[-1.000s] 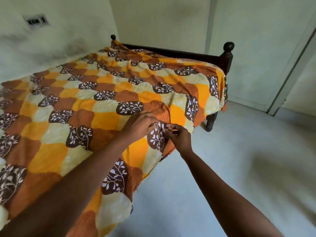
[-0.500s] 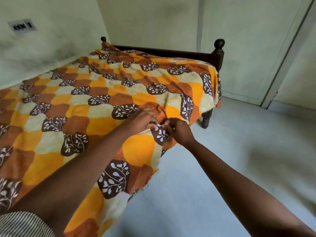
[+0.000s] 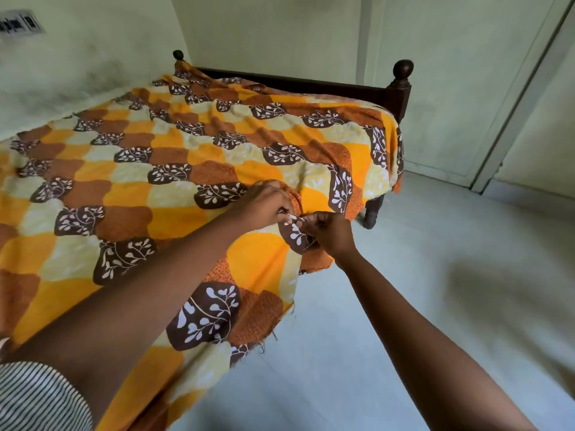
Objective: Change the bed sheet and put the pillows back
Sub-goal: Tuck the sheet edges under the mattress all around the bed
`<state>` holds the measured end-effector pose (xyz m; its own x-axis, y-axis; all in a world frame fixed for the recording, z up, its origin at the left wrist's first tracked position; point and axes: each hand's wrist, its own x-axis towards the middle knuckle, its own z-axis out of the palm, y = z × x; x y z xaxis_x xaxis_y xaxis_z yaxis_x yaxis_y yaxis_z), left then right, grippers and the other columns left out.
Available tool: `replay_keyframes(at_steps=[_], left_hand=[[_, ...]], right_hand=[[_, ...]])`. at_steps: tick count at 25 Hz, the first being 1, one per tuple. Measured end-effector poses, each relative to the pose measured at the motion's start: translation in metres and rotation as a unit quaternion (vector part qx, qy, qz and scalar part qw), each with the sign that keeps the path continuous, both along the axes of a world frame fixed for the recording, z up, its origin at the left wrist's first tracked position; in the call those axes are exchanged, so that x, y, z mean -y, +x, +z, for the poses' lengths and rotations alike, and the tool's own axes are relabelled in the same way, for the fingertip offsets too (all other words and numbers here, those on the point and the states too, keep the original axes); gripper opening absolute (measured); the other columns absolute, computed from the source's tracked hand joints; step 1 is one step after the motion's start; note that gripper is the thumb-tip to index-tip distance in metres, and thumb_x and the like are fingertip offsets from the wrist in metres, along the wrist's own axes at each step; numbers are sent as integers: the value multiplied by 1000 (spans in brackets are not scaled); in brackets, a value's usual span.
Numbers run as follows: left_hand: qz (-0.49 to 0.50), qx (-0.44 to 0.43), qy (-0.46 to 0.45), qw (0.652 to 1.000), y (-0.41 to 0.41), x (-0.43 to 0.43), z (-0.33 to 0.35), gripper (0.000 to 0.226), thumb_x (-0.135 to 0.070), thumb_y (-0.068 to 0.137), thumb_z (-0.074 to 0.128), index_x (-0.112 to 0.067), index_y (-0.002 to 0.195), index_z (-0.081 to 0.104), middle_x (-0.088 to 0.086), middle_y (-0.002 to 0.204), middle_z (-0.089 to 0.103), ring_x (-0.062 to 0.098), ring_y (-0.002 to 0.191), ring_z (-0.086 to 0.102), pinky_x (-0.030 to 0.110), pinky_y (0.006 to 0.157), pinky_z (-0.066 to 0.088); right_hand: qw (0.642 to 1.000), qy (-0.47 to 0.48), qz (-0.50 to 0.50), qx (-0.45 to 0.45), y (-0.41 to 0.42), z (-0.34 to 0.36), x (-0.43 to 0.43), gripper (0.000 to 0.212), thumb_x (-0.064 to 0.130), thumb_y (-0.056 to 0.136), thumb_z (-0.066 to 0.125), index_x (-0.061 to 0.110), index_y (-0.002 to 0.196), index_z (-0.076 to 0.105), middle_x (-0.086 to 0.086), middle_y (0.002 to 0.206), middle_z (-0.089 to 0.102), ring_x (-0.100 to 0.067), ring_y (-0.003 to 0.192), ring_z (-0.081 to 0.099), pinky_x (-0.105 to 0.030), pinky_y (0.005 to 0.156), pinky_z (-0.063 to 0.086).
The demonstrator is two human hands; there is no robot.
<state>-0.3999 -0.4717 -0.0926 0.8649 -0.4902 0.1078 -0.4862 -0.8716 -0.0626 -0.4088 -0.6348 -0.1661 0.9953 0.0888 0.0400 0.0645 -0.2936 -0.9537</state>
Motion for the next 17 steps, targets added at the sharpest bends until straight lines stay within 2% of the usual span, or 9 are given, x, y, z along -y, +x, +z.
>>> replay_keyframes(at_steps=[3, 6, 9, 11, 13, 15, 17], left_hand=[[34, 34, 18, 999, 1, 12, -12, 22, -27, 83, 65, -20, 103, 71, -2, 110, 64, 22, 112, 44, 33, 90, 32], [40, 61, -41, 996, -14, 15, -21, 29, -28, 81, 66, -21, 109, 68, 0, 112, 59, 24, 112, 44, 36, 89, 33], [38, 104, -185, 977, -61, 15, -33, 35, -40, 82, 53, -18, 103, 70, 1, 98, 63, 23, 96, 55, 35, 80, 42], [73, 48, -305, 948, -107, 17, -48, 38, -42, 82, 48, -16, 95, 72, -1, 91, 66, 15, 87, 59, 24, 76, 44], [162, -66, -422, 890, -154, 20, -67, 40, -47, 77, 51, -17, 91, 73, -4, 86, 71, 10, 80, 64, 14, 69, 45], [270, -165, -539, 780, -197, 22, -86, 35, -49, 73, 54, -22, 85, 72, -6, 75, 72, 4, 69, 64, 15, 64, 47], [384, -191, -625, 652, -232, 20, -104, 19, -32, 87, 57, -18, 86, 69, -4, 75, 73, 6, 68, 64, 22, 65, 48]], right_hand=[[998, -11, -58, -1, -2, -11, -6, 14, 24, 80, 72, 13, 87, 74, -4, 76, 68, -12, 70, 60, -16, 55, 38], [996, 17, -89, 13, -26, -19, -9, 19, 23, 81, 71, 13, 97, 71, 4, 85, 67, -6, 76, 60, -5, 59, 37], [984, 134, -116, -14, -62, -38, -4, 22, 19, 81, 71, 10, 101, 68, 4, 91, 67, 1, 79, 60, -2, 67, 41], [975, 175, -101, -93, -88, -57, -7, 21, 24, 81, 71, 13, 99, 68, 4, 92, 69, -9, 85, 62, -15, 76, 48], [947, 220, -74, -220, -107, -78, -17, 30, 30, 82, 70, 16, 107, 61, 0, 101, 66, -14, 92, 59, -30, 87, 49], [882, 308, -19, -356, -121, -97, -29, 50, 34, 84, 67, 17, 126, 47, -5, 117, 57, -18, 106, 55, -34, 91, 46], [830, 349, 44, -434, -134, -113, -44, 67, 41, 83, 65, 20, 139, 35, -6, 133, 49, -23, 121, 48, -35, 93, 43]])
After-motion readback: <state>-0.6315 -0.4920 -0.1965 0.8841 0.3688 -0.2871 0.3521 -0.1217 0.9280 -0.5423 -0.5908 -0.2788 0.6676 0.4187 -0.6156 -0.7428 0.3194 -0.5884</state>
